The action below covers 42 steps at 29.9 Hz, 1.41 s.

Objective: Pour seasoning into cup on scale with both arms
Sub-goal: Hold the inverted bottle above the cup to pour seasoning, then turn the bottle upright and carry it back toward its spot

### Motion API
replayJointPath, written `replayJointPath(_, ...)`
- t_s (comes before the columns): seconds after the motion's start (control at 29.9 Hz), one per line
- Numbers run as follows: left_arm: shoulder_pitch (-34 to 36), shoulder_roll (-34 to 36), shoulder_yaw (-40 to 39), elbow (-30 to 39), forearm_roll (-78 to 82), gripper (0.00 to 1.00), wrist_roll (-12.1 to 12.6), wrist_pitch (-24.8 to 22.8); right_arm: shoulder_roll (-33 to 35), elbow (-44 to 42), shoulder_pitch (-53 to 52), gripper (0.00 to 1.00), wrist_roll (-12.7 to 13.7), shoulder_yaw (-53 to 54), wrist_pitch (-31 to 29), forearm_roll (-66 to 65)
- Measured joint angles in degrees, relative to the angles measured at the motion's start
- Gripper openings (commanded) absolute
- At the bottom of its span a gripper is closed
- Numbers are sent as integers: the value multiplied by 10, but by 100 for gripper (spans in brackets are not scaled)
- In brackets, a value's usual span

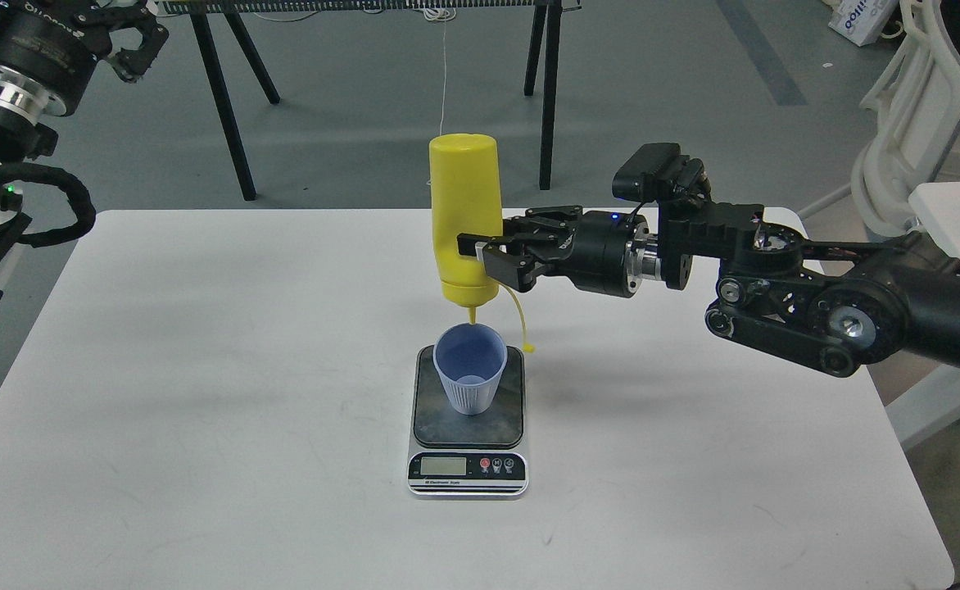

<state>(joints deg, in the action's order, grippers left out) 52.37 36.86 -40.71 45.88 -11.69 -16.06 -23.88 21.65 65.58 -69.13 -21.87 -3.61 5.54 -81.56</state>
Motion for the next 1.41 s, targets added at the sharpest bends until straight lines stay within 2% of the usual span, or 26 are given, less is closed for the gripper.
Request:
replayJointPath(0.23, -1, 0, -1, 0, 0, 100, 0, 0, 21, 21, 1, 31, -3, 9, -3, 38)
replayJointPath(0.37, -1, 3, -1, 0, 0, 100, 1, 1, 59, 52, 1, 31, -3, 14, -11, 151)
replayJointPath(0.47, -1, 4, -1, 0, 1, 100, 1, 0, 113, 84, 2, 31, -2, 29, -34, 249)
replayJointPath(0.6, -1, 7, -1, 0, 1, 100, 2, -2, 196, 117, 29, 31, -2, 77, -92, 379)
replayJointPath(0.74, -1, 7, -1, 0, 2, 100, 2, -2, 260, 127, 84, 31, 4, 128, -177, 560)
replayJointPath(0.9, -1, 8, 0, 0, 2, 100, 2, -4, 314, 127, 147, 30, 6, 148, -253, 760)
replayJointPath(1.04, -4, 8, 0, 0, 2, 100, 2, -4, 329, 126, 198, 30, 4, 149, -316, 901)
replayJointPath(1.17, -7, 9, 0, 1, 2, 100, 2, -4, 329, 145, 260, 30, -11, 149, -334, 1014)
replayJointPath(1.27, -11, 11, 0, 1, 2, 100, 2, -4, 320, 153, 309, 30, -48, 150, -335, 1042)
replayJointPath(1.41, -16, 13, 0, 1, 2, 100, 2, -3, 297, 151, 380, 31, -60, 156, -335, 1049)
